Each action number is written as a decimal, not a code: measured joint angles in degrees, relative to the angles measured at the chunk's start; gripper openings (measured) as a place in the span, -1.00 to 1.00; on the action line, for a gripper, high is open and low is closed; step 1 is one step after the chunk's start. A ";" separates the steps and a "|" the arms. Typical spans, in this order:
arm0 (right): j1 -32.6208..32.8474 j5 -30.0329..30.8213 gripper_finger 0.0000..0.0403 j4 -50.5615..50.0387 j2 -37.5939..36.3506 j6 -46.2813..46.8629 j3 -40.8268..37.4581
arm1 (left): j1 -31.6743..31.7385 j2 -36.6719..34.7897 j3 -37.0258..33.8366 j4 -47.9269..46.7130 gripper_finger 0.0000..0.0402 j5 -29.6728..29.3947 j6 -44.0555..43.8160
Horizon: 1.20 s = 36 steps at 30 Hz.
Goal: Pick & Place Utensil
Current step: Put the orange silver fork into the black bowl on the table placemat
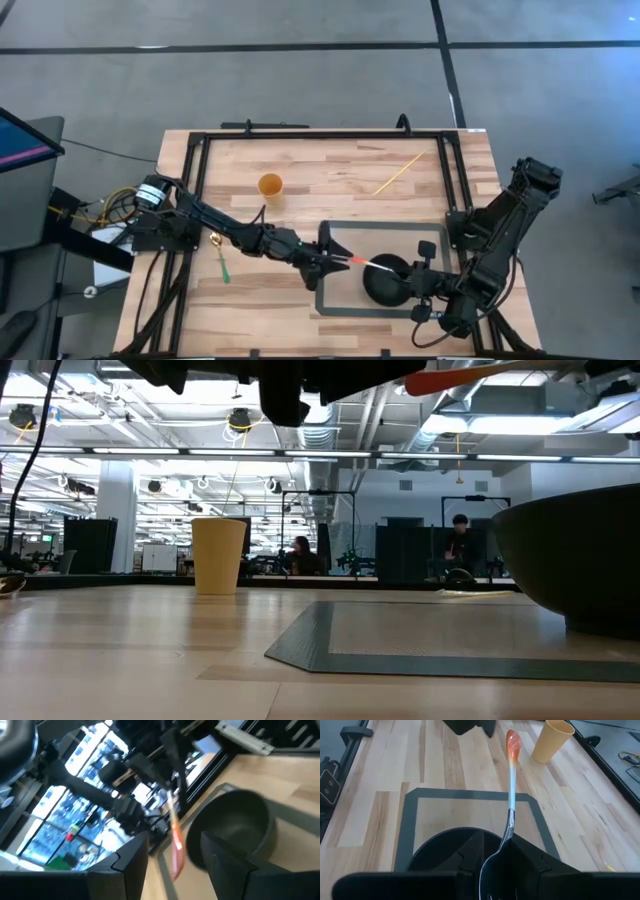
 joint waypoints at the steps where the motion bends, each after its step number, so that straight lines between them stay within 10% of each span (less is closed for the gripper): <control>1: 0.00 0.23 -0.64 0.00 0.00 0.00 0.00 | 0.00 0.01 0.00 -0.32 -0.09 0.78 0.00; 36: -0.85 -1.88 -0.62 5.66 -0.04 -6.21 0.07 | 0.25 0.05 -0.01 -1.71 -0.94 3.23 1.55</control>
